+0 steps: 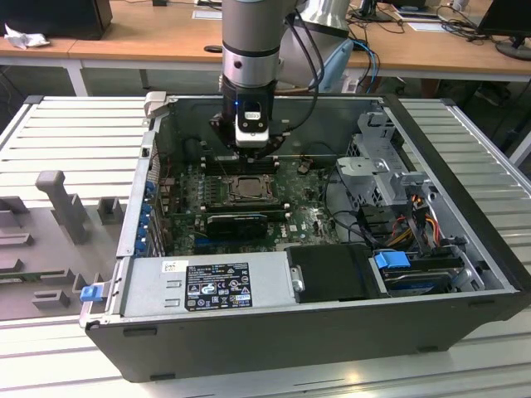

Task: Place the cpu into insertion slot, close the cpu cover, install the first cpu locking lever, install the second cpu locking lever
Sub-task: 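Install the first cpu locking lever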

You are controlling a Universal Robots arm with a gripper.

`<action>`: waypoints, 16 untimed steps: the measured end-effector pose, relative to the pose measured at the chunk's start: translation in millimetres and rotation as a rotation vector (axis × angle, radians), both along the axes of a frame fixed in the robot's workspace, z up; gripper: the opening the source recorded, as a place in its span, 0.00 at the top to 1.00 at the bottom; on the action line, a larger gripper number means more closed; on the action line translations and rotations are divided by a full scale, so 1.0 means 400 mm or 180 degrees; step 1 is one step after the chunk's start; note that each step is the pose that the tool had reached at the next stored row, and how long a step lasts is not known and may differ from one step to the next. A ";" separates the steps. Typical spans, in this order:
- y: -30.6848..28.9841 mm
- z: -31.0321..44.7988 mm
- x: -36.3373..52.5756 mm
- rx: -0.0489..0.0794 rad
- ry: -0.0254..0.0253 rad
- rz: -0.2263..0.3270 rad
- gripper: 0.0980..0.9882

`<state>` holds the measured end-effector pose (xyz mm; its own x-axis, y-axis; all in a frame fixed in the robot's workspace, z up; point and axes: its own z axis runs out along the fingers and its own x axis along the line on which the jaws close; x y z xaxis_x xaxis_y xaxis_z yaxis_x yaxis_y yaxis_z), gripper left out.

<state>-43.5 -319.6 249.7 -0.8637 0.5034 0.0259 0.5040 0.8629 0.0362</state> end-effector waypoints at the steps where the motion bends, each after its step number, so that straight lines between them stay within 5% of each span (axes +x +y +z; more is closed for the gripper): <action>1: 0.000 0.000 0.000 0.0000 0.0000 0.0018 0.99; 16: 0.000 0.000 0.000 0.0000 0.0000 0.0379 0.99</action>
<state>-43.5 -319.6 249.7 -0.9174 0.3972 0.0259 0.3979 0.9167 0.0362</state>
